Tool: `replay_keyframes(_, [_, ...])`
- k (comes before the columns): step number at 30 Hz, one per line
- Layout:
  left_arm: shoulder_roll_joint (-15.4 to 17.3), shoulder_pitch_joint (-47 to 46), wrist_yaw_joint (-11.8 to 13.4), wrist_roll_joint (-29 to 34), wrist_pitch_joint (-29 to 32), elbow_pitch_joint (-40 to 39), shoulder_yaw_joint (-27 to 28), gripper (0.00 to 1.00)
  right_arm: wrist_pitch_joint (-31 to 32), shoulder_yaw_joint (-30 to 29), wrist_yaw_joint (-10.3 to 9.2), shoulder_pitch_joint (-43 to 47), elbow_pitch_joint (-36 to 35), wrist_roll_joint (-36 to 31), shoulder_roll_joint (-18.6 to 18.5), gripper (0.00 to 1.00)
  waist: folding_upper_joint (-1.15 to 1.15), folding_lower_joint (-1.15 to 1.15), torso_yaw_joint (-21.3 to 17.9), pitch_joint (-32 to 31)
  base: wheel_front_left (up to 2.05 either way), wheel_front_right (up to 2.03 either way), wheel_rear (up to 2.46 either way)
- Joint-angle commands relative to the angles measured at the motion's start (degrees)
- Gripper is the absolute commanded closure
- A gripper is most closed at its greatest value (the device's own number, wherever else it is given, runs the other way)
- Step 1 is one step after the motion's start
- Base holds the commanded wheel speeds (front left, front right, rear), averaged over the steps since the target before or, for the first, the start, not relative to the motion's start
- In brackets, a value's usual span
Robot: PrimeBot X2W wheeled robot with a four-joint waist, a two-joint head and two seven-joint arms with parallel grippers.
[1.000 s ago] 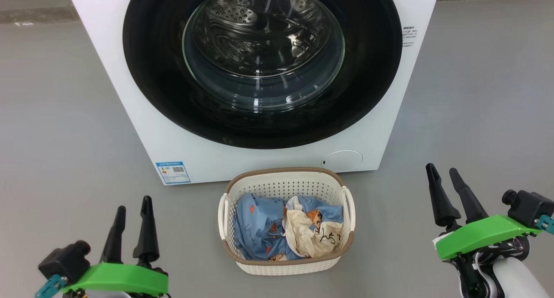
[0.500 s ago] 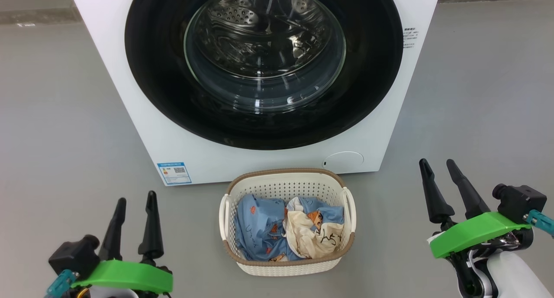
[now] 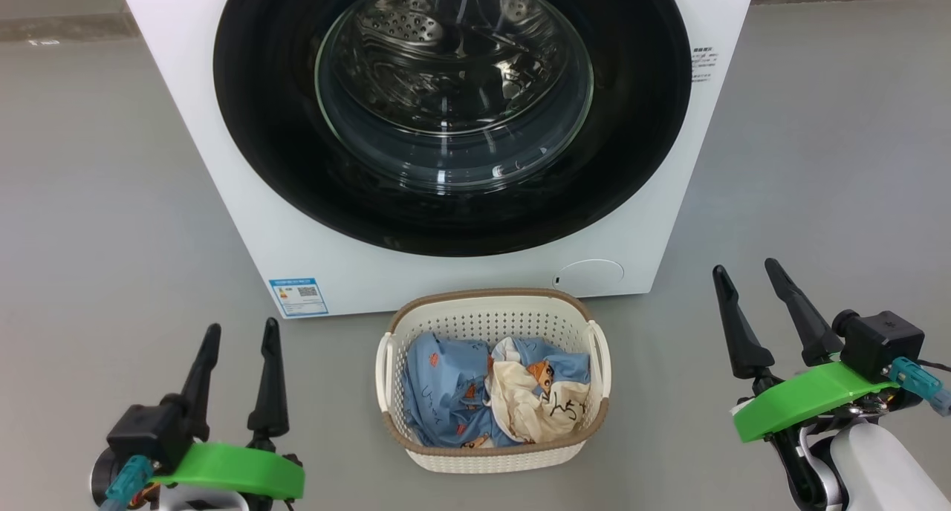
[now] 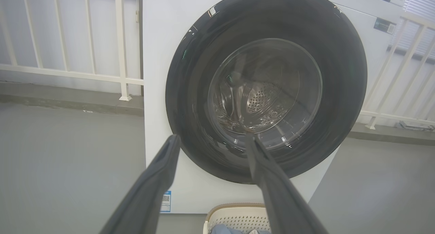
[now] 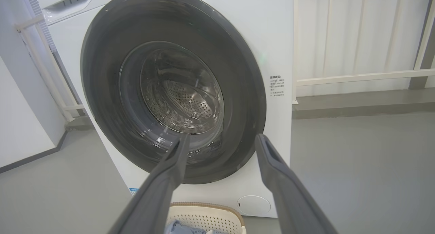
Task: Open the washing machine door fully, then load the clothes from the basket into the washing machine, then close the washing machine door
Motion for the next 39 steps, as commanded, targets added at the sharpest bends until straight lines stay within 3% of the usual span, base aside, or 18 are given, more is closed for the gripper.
replay_keyframes(1, [0.6,-2.7,-0.1,2.3,-0.9,-1.0,1.4,0.0,-1.1,1.4,0.33,-2.8,-1.5,-2.3,-0.9,0.0,0.0,0.0,0.0,0.1,0.0,0.0,0.0])
replay_keyframes(39, [1.1,-2.6,0.0,3.0,-1.3,0.2,2.0,0.0,-1.5,1.9,0.33,-3.1,-0.5,-3.2,-1.3,0.0,0.0,0.0,-0.2,-0.2,0.0,0.0,0.0])
